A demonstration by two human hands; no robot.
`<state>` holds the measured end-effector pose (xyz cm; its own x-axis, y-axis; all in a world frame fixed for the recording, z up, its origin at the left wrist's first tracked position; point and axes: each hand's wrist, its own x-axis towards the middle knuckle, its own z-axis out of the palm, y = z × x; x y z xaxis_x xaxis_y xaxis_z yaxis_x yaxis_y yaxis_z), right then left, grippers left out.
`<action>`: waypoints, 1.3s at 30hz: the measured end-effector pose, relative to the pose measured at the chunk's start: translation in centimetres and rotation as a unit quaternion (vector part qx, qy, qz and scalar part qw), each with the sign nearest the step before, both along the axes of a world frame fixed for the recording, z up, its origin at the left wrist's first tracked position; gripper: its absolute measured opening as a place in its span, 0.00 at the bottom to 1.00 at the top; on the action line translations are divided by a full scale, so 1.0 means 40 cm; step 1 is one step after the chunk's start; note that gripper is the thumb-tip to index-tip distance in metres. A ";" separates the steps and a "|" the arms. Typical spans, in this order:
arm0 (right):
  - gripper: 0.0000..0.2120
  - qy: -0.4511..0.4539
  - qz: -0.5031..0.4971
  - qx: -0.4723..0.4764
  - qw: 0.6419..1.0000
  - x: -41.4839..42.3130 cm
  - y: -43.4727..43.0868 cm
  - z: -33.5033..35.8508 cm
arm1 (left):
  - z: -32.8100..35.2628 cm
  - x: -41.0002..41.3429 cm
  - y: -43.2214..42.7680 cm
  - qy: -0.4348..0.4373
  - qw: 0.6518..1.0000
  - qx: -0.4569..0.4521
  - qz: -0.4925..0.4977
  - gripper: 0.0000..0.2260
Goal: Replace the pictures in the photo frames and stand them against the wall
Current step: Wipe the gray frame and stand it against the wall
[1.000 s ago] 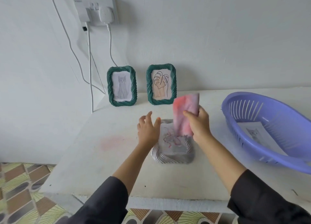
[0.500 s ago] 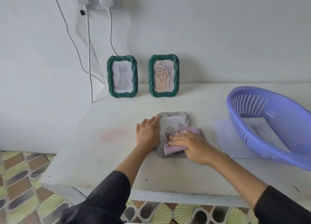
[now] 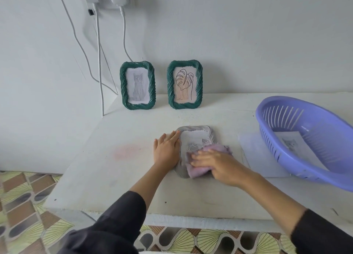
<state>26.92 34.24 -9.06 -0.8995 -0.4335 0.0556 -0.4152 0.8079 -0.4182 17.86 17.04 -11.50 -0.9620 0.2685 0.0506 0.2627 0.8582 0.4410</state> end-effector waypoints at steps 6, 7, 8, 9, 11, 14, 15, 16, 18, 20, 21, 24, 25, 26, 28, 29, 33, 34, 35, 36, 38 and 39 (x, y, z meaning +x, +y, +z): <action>0.29 0.058 -0.168 0.026 0.984 -0.125 0.064 0.009 | 0.000 0.000 0.000 -0.012 1.000 -0.007 -0.003 0.20; 0.30 0.059 -0.168 0.023 0.984 -0.143 0.047 0.003 | 0.001 -0.001 0.001 -0.013 1.000 -0.008 -0.002 0.20; 0.30 0.053 -0.148 0.021 0.987 -0.149 0.027 -0.003 | 0.001 -0.002 0.001 -0.014 1.000 -0.008 -0.002 0.20; 0.31 0.041 -0.121 0.022 0.992 -0.142 0.007 -0.009 | 0.001 -0.002 0.001 -0.015 1.000 -0.009 -0.001 0.20; 0.30 0.015 -0.066 0.020 0.998 -0.091 -0.006 -0.013 | 0.001 -0.003 0.000 -0.014 1.000 -0.010 -0.002 0.20; 0.28 0.004 -0.027 0.013 1.000 -0.003 0.039 -0.002 | 0.002 -0.003 -0.001 -0.016 1.000 -0.006 -0.004 0.20; 0.28 0.005 -0.041 0.022 0.999 0.006 0.061 0.007 | 0.003 -0.003 0.000 -0.019 1.000 -0.003 -0.005 0.20; 0.29 0.010 -0.066 0.039 0.997 -0.002 0.076 0.017 | 0.005 -0.004 0.000 -0.019 1.000 -0.001 -0.005 0.20; 0.29 0.022 -0.126 0.073 0.989 -0.056 0.077 0.037 | 0.004 -0.005 0.001 -0.016 1.000 -0.002 -0.006 0.20; 0.30 0.039 -0.167 0.076 0.982 -0.113 0.035 0.049 | 0.002 -0.003 0.001 -0.018 1.000 -0.003 -0.004 0.20; 0.31 0.038 -0.168 0.069 0.983 -0.133 0.008 0.049 | 0.000 -0.004 0.001 -0.018 1.000 -0.002 -0.003 0.20; 0.30 0.010 -0.091 0.057 0.994 -0.129 -0.058 0.026 | -0.001 -0.004 -0.001 -0.012 1.000 -0.001 -0.003 0.20; 0.28 0.005 -0.055 0.056 0.997 -0.109 -0.062 0.015 | -0.002 -0.005 -0.001 -0.008 1.000 0.001 -0.004 0.20; 0.26 0.008 -0.025 0.046 0.999 -0.082 -0.056 0.009 | -0.002 -0.005 -0.002 -0.002 1.000 0.005 -0.004 0.20; 0.26 0.007 -0.018 0.030 0.999 -0.031 -0.018 0.007 | -0.003 -0.004 -0.002 0.006 1.000 0.011 -0.004 0.20; 0.26 0.005 -0.029 0.044 0.999 -0.015 0.006 0.009 | -0.001 -0.004 -0.001 0.004 1.000 0.014 -0.005 0.20; 0.30 -0.003 -0.142 0.006 0.990 -0.016 0.076 0.057 | 0.019 -0.014 0.007 -0.042 0.998 0.036 0.003 0.19; 0.28 0.001 -0.200 -0.081 0.976 -0.028 0.081 0.078 | 0.033 -0.011 0.012 -0.047 0.997 0.049 0.019 0.18; 0.25 0.011 -0.261 -0.186 0.947 -0.040 0.085 0.098 | 0.050 -0.003 0.021 -0.040 0.995 0.076 0.043 0.18; 0.22 0.017 -0.312 -0.284 0.907 -0.049 0.086 0.118 | 0.075 0.014 0.033 -0.021 0.990 0.121 0.070 0.20; 0.15 -0.003 -0.363 -0.449 0.817 -0.058 0.072 0.158 | 0.141 0.061 0.073 0.017 0.968 0.235 0.091 0.27; 0.13 -0.036 -0.367 -0.513 0.775 -0.062 0.057 0.172 | 0.173 0.086 0.097 0.026 0.958 0.273 0.080 0.30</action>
<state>24.44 36.53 -2.17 -0.8997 0.4355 -0.0304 0.0539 0.0418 -0.9977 21.31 20.90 -4.58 -0.9809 0.0370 0.1911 0.1810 0.5347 0.8255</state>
